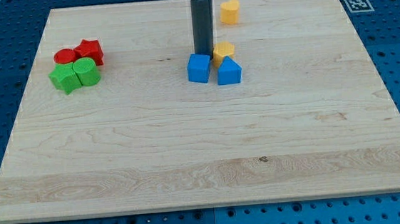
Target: Push the blue cube to the left of the blue triangle
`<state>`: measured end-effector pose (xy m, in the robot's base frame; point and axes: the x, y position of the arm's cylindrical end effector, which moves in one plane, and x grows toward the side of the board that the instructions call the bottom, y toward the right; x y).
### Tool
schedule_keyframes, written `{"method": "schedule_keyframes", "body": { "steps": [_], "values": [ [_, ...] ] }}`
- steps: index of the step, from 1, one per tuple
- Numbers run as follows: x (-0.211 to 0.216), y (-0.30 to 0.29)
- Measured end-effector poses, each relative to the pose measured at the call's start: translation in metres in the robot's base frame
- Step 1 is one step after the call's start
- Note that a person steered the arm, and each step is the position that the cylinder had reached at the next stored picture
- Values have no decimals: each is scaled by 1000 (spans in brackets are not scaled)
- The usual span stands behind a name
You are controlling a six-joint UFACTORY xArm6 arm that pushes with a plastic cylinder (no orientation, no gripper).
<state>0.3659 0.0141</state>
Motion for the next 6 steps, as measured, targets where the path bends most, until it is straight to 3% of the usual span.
{"method": "schedule_keyframes", "body": {
  "steps": [1,4,6],
  "values": [
    [0,0],
    [-2,-71],
    [13,-41]
  ]
}}
